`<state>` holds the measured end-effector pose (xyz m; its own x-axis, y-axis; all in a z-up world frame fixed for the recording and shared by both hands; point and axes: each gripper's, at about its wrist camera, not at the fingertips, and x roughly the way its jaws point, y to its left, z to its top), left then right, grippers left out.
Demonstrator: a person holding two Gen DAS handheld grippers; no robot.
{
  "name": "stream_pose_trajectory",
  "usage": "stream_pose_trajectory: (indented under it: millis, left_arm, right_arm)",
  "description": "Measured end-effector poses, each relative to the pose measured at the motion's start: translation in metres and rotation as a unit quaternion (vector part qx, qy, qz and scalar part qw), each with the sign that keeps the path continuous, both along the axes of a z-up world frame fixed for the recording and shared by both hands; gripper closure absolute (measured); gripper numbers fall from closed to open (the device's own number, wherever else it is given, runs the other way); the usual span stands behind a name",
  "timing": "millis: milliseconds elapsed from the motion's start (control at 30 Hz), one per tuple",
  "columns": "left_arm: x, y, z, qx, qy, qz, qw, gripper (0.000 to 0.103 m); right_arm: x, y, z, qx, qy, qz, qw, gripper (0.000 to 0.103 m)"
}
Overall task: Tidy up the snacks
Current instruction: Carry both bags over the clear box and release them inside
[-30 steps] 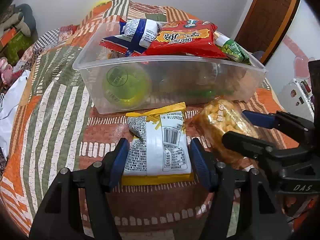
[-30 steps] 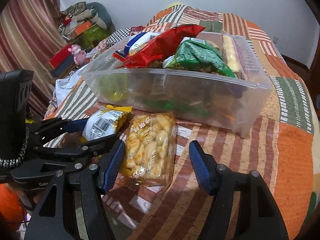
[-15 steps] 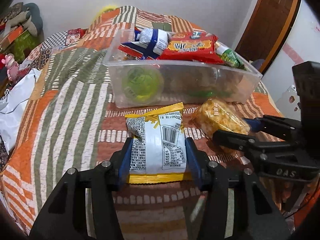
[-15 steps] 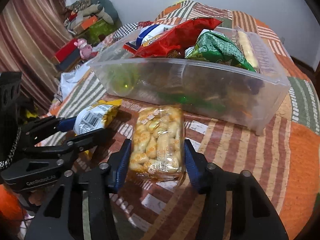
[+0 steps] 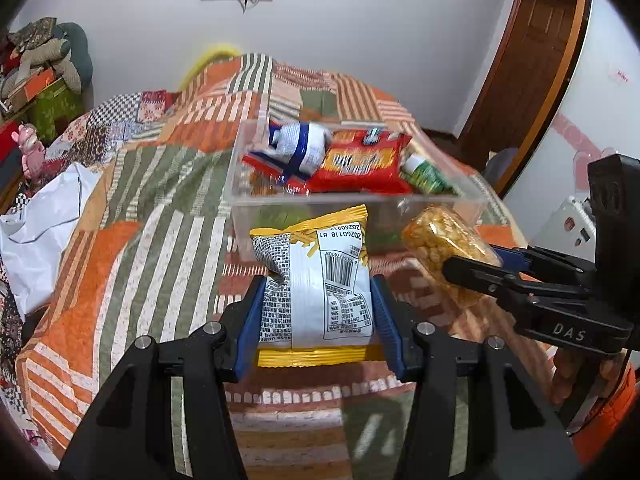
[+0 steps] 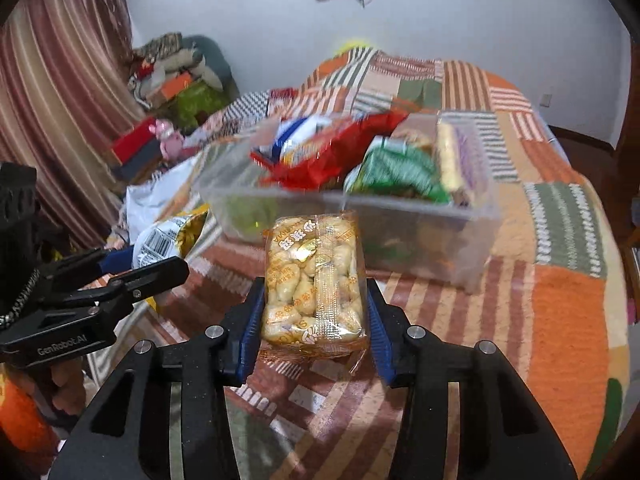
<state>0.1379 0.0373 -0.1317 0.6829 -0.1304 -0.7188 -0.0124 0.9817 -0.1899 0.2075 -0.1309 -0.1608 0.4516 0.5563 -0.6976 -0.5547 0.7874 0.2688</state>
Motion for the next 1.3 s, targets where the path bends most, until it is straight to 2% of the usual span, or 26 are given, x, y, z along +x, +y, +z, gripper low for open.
stream_pose_trajectory:
  millis: [200, 600, 900, 1300]
  left_arm:
    - [0.005, 0.0, 0.019, -0.004, -0.025, 0.005, 0.9997, 0.052]
    - [0.03, 0.005, 0.044, -0.005, -0.066, 0.011, 0.9977, 0.052]
    - [0.06, 0.016, 0.042, 0.004, -0.073, 0.026, 0.997, 0.052]
    - [0.102, 0.024, 0.016, 0.013, -0.042, 0.034, 0.9985, 0.052]
  right_arm:
    - [-0.004, -0.01, 0.022, 0.031, -0.025, -0.014, 0.999, 0.06]
    - [0.014, -0.013, 0.056, 0.038, -0.087, -0.04, 0.995, 0.06]
    - [0.04, -0.019, 0.058, 0.045, -0.098, -0.074, 0.991, 0.06]
    - [0.075, -0.014, 0.034, 0.03, -0.069, -0.101, 0.992, 0.06]
